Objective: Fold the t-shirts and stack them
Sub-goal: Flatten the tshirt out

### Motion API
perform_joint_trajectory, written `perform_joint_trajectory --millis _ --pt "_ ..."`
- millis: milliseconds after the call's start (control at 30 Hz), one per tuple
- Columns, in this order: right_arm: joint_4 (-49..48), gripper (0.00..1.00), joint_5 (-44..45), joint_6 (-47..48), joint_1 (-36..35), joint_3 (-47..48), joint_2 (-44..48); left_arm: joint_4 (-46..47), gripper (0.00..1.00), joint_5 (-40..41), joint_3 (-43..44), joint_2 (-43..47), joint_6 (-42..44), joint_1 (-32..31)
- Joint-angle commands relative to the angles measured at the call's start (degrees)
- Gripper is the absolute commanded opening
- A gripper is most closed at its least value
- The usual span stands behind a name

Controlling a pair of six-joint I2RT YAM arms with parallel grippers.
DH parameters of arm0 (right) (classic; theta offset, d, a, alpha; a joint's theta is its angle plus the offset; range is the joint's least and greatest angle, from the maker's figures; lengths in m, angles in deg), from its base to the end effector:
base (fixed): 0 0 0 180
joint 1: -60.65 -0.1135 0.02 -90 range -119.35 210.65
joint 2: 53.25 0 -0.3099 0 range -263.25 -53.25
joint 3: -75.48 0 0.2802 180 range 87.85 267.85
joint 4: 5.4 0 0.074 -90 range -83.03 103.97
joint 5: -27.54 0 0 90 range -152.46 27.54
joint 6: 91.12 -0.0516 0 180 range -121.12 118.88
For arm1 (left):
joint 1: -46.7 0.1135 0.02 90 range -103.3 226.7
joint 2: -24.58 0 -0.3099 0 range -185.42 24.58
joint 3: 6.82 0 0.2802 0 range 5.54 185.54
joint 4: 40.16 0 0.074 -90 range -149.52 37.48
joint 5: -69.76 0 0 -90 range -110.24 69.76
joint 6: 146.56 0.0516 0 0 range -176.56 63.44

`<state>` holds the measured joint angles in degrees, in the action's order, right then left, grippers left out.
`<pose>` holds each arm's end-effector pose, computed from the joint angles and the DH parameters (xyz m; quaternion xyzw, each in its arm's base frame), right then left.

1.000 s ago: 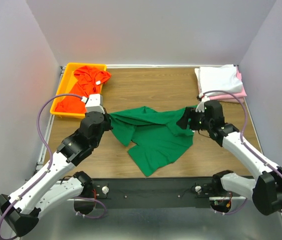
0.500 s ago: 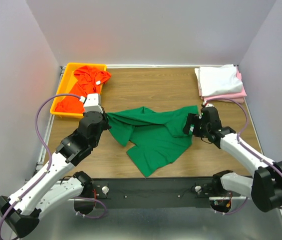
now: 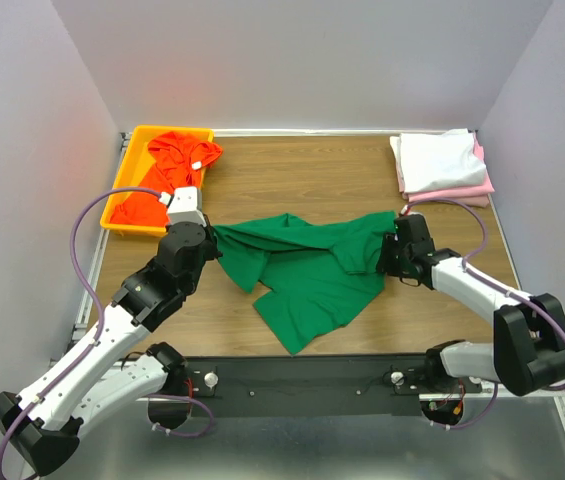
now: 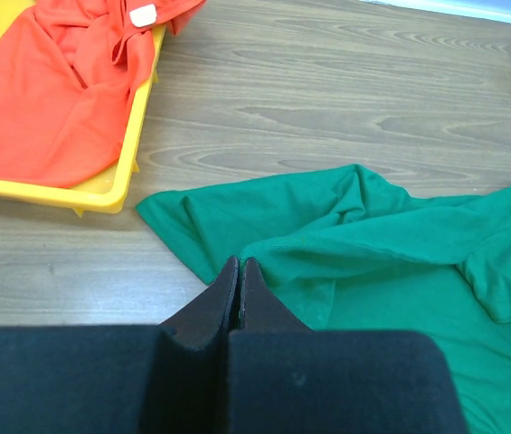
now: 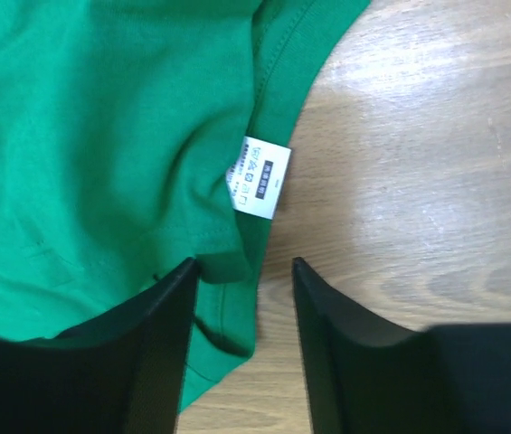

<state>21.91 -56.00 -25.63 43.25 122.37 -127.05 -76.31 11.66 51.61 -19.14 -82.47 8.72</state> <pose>0.2466 0.0712 0.1826 0.0762 0.9472 0.0596 0.3056 0.1561 -0.0872 0.3558 -0.0704 0.8064 -0.0939 0.5797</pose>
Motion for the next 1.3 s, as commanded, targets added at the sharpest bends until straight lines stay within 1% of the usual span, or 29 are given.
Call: perform_joint_trajectory --millis 0,33,133,300,433,467,567,667,833,1033,1167,1200,1233,1267 --pt "-2.46 0.50 -1.71 0.43 0.18 0.90 -0.90 0.24 0.00 0.80 -0.45 -0.22 0.69 0.53" --pt "-2.46 0.48 -1.71 0.60 0.18 1.07 -1.26 0.24 0.00 0.71 -0.36 -0.22 0.69 0.45" --pt "-2.63 0.45 -1.80 0.87 0.18 1.51 -1.87 0.32 0.00 0.53 -0.45 -0.48 0.69 0.54" --pt "-3.34 0.44 -3.29 1.22 0.36 2.48 -4.16 0.32 0.00 0.44 -0.45 -0.66 0.69 0.54" --pt "-4.48 0.31 -4.17 1.31 0.45 2.57 -4.86 0.32 0.00 0.44 -0.45 -0.66 0.69 0.62" --pt "-4.57 0.23 -4.00 1.40 0.36 2.57 -4.78 0.32 0.00 0.44 -0.54 -0.75 0.69 0.62" --pt "-4.57 0.19 -2.51 1.66 0.36 2.30 -3.99 0.41 0.00 0.36 -0.54 -0.75 0.69 0.71" --pt "-4.48 0.13 -1.63 2.10 0.36 2.13 -2.32 0.50 0.00 0.09 -0.54 -1.27 0.77 0.71" --pt "-4.22 0.00 0.13 2.63 0.53 2.65 0.14 0.59 0.00 -0.26 -0.54 -2.15 0.86 0.80" --pt "-2.46 0.00 1.45 3.77 0.71 6.16 2.61 1.37 0.00 -0.78 -0.45 -3.21 -0.19 0.89" --pt "0.00 0.00 3.03 5.09 1.23 11.87 3.57 5.75 0.00 -0.79 0.25 -5.14 -0.28 1.41" --pt "0.70 0.00 3.29 5.70 1.41 15.36 4.01 6.99 0.00 -1.22 1.12 -6.53 0.33 1.76" --pt "2.01 0.00 3.30 6.05 1.85 17.05 4.19 8.14 0.00 -1.66 2.00 -7.51 1.21 2.29" --pt "2.55 0.00 3.30 6.58 1.94 19.33 4.36 9.36 0.00 -2.27 3.14 -8.82 2.69 4.12"
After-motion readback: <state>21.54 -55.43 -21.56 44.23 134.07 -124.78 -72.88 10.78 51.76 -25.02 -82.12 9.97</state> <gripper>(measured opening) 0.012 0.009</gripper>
